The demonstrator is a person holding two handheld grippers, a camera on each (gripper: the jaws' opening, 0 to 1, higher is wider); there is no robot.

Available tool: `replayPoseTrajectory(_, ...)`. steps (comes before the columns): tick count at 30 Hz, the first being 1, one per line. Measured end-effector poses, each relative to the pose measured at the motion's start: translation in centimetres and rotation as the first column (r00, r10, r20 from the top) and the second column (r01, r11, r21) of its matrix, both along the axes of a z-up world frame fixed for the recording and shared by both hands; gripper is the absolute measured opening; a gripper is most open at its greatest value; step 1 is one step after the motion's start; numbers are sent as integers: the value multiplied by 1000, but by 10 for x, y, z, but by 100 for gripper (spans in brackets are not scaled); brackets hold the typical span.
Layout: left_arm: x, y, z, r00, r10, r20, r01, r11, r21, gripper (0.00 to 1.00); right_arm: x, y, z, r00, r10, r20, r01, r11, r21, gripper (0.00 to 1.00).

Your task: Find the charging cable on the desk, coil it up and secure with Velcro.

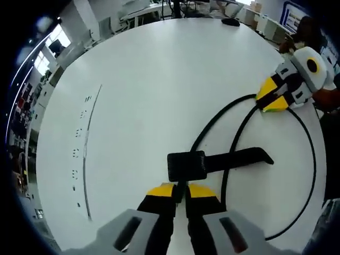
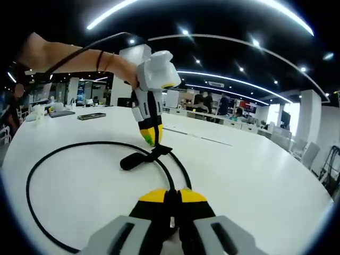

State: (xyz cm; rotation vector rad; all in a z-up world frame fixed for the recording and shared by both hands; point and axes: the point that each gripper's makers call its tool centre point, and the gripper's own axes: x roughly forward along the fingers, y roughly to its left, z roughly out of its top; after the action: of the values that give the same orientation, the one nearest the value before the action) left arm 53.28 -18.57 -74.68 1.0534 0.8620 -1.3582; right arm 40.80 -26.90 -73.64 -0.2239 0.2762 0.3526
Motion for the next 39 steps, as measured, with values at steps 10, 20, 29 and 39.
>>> replayPoseTrajectory(10, -5, 7, 3, 997, 70, 12, -69, 995, -75, 8, 0, -1, 1, 1000, -9, 5, 9, 1000, 3, 9)
replayPoseTrajectory(20, -12, 19, 19, 988, 133, 74, -121, 983, -138, 7, -1, 0, 4, 1000, -18, 13, 18, 1000, -11, 9)
replayPoseTrajectory(29, -24, 37, 32, 970, 209, 124, -182, 963, -197, 7, 2, 0, 6, 999, -28, 21, 29, 999, -33, 9)
replayPoseTrajectory(39, -36, 56, 39, 941, 320, 105, -283, 920, -270, 6, 3, -1, 6, 999, -36, 24, 37, 998, -53, 9)
